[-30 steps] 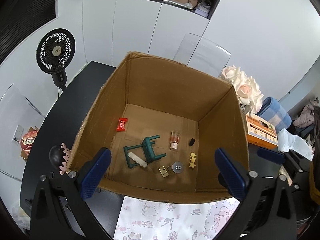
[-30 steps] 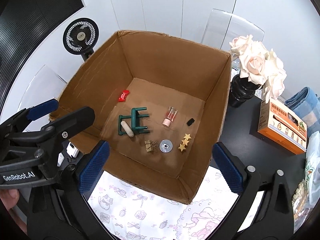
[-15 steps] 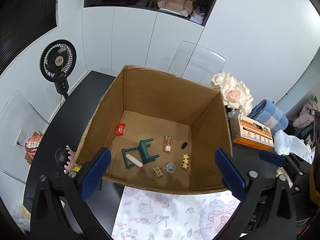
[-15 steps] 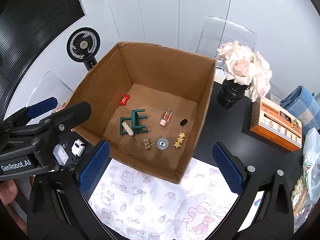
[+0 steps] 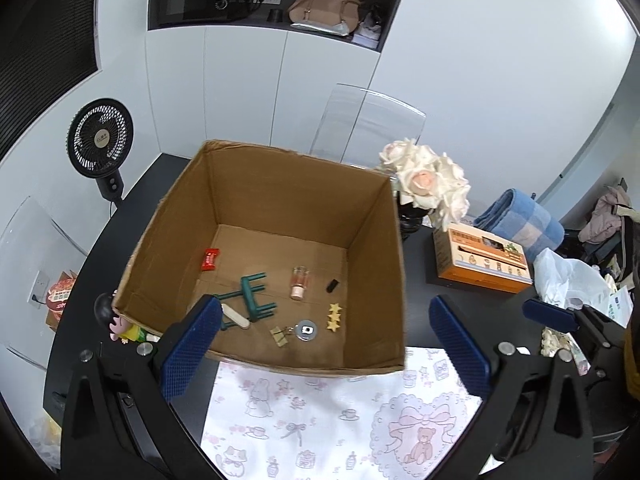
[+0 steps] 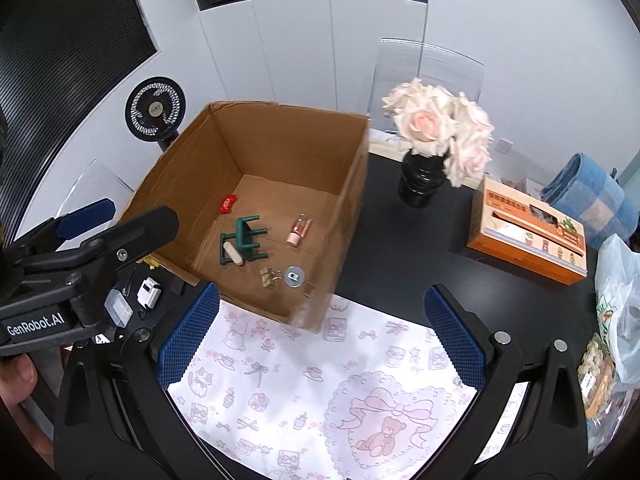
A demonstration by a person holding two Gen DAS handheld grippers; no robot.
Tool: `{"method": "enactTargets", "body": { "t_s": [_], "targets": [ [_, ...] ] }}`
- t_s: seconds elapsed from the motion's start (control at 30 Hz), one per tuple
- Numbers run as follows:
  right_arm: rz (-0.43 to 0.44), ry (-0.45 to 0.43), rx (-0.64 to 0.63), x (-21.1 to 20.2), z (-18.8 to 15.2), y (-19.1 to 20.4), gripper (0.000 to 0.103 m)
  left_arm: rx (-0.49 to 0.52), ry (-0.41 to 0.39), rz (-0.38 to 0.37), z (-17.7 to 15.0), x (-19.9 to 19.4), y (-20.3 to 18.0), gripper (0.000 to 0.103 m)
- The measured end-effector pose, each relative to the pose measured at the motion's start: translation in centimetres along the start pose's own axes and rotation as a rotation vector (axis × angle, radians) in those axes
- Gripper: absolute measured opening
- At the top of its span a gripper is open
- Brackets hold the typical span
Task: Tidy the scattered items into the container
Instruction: 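Move both tools back over the mat toward the white cable and blue bottle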
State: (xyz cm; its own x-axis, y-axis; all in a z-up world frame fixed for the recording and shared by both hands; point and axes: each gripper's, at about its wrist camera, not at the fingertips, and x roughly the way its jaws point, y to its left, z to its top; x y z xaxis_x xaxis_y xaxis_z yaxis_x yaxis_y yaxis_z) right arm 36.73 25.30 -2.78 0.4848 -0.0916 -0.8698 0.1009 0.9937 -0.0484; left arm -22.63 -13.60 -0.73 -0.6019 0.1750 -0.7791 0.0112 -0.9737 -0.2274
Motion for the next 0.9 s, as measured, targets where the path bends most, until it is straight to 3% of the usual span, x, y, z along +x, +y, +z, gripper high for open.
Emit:
{"method": "enactTargets", "body": {
  "t_s": [0.6,0.9],
  "targets": [
    [-0.053,-0.025,0.124,-4.3,-5.2,-10.9,0.103,0.086,0.027,-0.050,-3.5,0.6,-10.1,0.103],
    [-0.098,-0.019,0.198,-4.7,-9.1,-16.9,0.103,0.143,0.057,-0.090,-6.1,2.8,-15.4,0.103]
  ]
}}
